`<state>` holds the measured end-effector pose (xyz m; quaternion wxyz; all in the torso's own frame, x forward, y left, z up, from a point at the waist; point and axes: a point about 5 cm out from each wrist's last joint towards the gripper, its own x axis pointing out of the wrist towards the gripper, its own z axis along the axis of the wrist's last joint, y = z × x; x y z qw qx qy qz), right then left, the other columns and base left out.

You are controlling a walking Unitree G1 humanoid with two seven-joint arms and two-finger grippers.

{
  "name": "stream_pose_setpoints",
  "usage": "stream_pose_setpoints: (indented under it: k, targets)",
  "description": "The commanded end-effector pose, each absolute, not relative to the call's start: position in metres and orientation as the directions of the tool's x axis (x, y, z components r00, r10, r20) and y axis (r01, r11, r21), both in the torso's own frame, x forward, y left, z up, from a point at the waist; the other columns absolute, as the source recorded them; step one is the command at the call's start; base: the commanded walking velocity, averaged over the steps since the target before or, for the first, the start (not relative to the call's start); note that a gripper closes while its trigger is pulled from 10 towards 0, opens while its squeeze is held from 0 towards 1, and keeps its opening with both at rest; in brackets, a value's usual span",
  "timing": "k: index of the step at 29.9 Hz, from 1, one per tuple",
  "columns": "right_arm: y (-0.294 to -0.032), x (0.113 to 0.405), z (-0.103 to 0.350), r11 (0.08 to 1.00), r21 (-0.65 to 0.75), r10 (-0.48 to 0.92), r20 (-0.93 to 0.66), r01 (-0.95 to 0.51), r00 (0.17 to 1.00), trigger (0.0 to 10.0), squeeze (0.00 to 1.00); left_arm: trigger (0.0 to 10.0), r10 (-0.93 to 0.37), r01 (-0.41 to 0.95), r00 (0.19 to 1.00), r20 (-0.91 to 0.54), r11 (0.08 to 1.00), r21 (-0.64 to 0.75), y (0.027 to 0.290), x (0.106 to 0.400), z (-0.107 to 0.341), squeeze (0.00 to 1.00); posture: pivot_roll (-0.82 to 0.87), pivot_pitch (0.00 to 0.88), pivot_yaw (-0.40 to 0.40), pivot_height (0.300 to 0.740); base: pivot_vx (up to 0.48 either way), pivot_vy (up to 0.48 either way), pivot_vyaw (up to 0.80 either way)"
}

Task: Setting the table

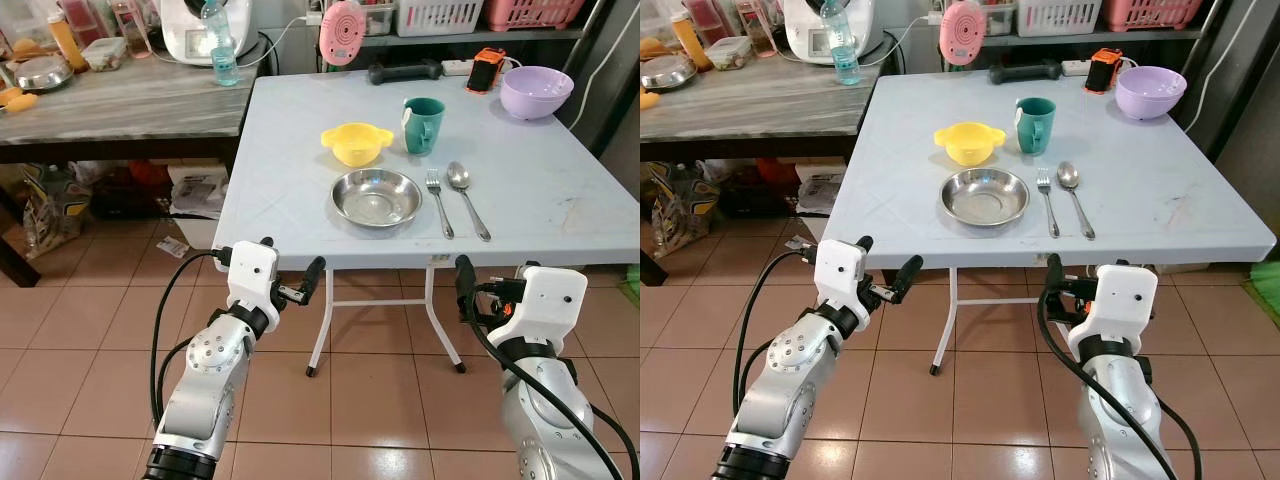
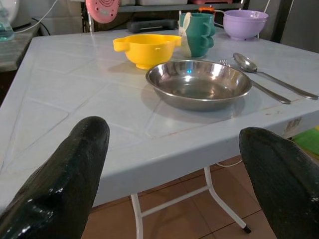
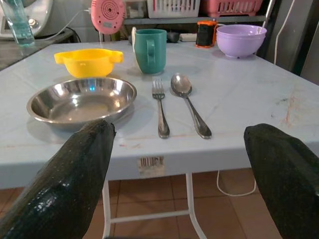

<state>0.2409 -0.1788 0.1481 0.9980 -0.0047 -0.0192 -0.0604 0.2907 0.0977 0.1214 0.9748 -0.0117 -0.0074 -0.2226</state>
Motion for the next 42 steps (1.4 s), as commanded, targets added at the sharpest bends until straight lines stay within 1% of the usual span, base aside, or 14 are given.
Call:
stream_pose_setpoints:
  k: [1,33,39,42]
  targets:
    - [-0.177,0.242,0.151,0.993,-0.011,-0.116,0.048,0.117,0.992,10.0,0.00,10.0,-0.444,0.445,0.895,0.032,0.896,-0.012,0.098,0.290,0.125,0.00,-0.10,0.044,0.051,0.740,0.405,0.000,0.00]
    - [-0.176,0.243,0.147,0.991,-0.002,-0.133,0.033,0.134,0.990,10.0,0.00,10.0,-0.478,0.478,0.878,0.003,0.878,0.001,0.096,0.285,0.121,0.00,-0.09,0.044,0.055,0.740,0.402,0.000,-0.01]
    - [-0.174,0.243,0.146,0.993,0.007,-0.116,0.023,0.115,0.993,10.0,0.00,10.0,-0.477,0.477,0.879,-0.001,0.879,-0.003,0.101,0.281,0.119,0.00,-0.09,0.050,0.053,0.740,0.000,0.000,0.00]
    - [-0.173,0.242,0.145,0.995,0.010,-0.104,0.017,0.104,0.994,10.0,0.00,10.0,-0.491,0.491,0.871,-0.009,0.870,0.037,0.109,0.275,0.117,0.00,-0.10,0.054,0.052,0.740,0.000,0.000,0.00]
